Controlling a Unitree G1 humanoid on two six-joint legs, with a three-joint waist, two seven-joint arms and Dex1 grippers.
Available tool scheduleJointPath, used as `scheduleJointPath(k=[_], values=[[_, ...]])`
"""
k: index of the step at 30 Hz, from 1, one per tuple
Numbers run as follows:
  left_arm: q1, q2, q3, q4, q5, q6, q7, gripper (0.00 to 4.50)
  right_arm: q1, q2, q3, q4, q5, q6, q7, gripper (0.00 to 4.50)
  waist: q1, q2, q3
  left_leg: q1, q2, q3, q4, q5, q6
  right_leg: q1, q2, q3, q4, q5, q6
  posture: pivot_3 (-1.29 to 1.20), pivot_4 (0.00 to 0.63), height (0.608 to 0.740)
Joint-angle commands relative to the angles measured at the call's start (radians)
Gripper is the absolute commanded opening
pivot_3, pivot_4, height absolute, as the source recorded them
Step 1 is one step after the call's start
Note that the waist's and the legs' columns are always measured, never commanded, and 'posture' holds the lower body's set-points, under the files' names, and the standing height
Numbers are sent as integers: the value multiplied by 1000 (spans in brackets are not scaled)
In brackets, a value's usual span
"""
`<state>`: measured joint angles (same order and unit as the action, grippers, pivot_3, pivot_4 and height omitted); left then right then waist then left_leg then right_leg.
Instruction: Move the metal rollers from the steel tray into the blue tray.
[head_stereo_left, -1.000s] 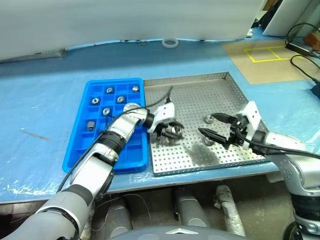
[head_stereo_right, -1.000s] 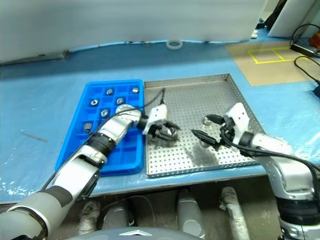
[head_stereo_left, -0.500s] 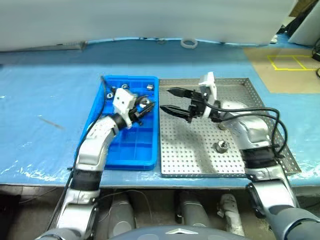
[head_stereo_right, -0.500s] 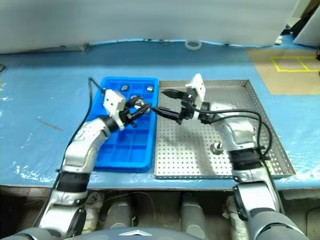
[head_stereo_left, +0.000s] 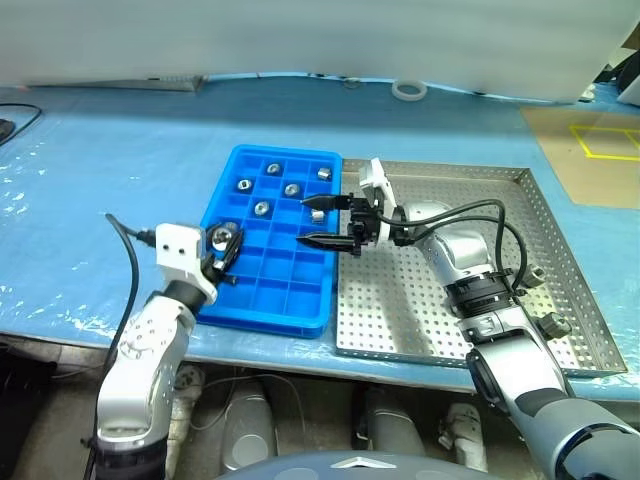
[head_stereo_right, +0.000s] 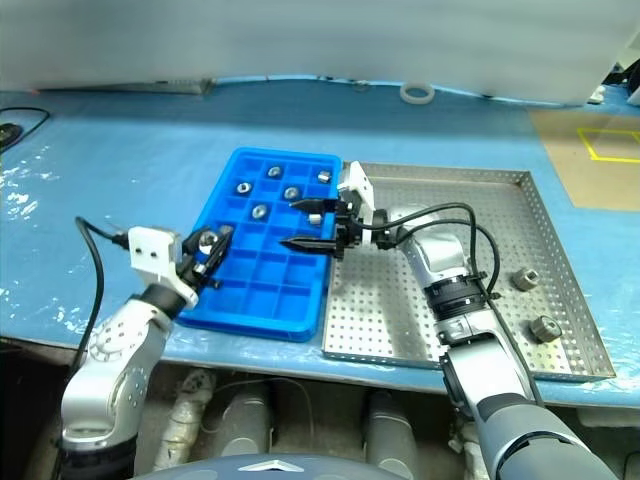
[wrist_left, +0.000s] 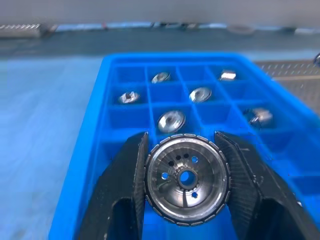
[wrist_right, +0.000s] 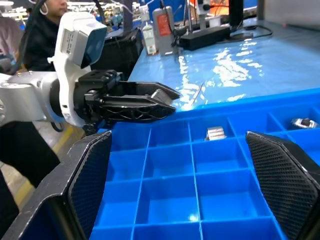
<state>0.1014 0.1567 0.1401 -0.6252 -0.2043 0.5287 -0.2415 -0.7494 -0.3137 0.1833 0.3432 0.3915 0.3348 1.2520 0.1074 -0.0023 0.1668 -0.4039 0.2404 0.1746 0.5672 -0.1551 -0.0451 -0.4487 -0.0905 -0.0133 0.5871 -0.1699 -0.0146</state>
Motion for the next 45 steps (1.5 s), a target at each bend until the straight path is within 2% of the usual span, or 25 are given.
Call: scheduleJointPath(k=[1,10,12,14,18,19,22,26,30,33,38,45], values=[[58,-15,-4,-88,18,10,58,1706,-13,4,-3,-7,-4,-25,22,4500,1,0,0,0,0,0,-1,1,-1,0,0,0,0,0,0,237,150,740],[117,-10,-12,-24,30,5,91,1706,3,-5,-10,-13,-29,-30,24,4500,13,0,0,0,0,-1,-3,2,-3,-2,1,-1,0,0,0,210,150,740],[133,-11,-26,-2,30,0,87,2431,4,-9,-15,-11,-39,-39,17,4500,14,0,0,0,0,-1,-4,2,-3,-2,1,0,0,0,0,193,150,740],[145,-18,-41,17,33,-13,88,2903,6,-16,-21,-12,-42,-42,14,4500,14,0,0,0,0,-1,-4,2,-3,-2,1,0,0,0,0,183,150,740],[112,-19,-38,89,2,-70,53,4302,22,-37,-35,-31,-42,-38,-3,4500,17,3,-2,1,0,0,-4,2,-3,-2,1,0,0,0,0,126,150,740],[87,-20,-25,108,-28,-82,30,4471,27,-43,-40,-39,-41,-37,-9,4500,17,3,-2,1,-1,0,-4,2,-3,-1,1,0,0,0,0,118,150,740],[-23,25,-9,157,-131,-107,-101,4471,48,-68,-61,-72,-34,-24,-35,4500,16,4,-2,2,-1,0,-3,3,-4,-1,1,1,1,-1,1,78,150,740],[-157,116,-39,265,-192,-128,-277,4471,86,-109,-97,-130,-21,0,-78,4500,6,3,-2,2,-1,0,-2,4,-5,-2,1,2,2,0,0,-39,150,740],[-356,156,-151,455,-212,-150,-496,4471,178,-188,-166,-250,-3,50,-140,4500,-13,3,-2,2,-2,1,-2,4,-4,-2,2,3,3,1,0,-170,150,740],[-545,104,-271,657,-166,-178,-607,4471,284,-242,-234,-363,6,87,-208,4500,-28,3,-2,2,-4,2,-1,3,-2,-2,2,6,3,1,0,-284,150,740],[-763,12,-368,870,-118,-215,-698,4471,439,-294,-335,-525,35,152,-306,4500,-89,3,-2,2,-4,4,1,2,-1,-3,2,9,3,1,0,-432,150,740],[-976,-140,-431,1207,-48,-334,-810,4471,669,-340,-480,-721,73,224,-418,4500,-161,4,-3,4,-4,6,4,0,2,-2,3,12,3,1,1,-615,150,740]])
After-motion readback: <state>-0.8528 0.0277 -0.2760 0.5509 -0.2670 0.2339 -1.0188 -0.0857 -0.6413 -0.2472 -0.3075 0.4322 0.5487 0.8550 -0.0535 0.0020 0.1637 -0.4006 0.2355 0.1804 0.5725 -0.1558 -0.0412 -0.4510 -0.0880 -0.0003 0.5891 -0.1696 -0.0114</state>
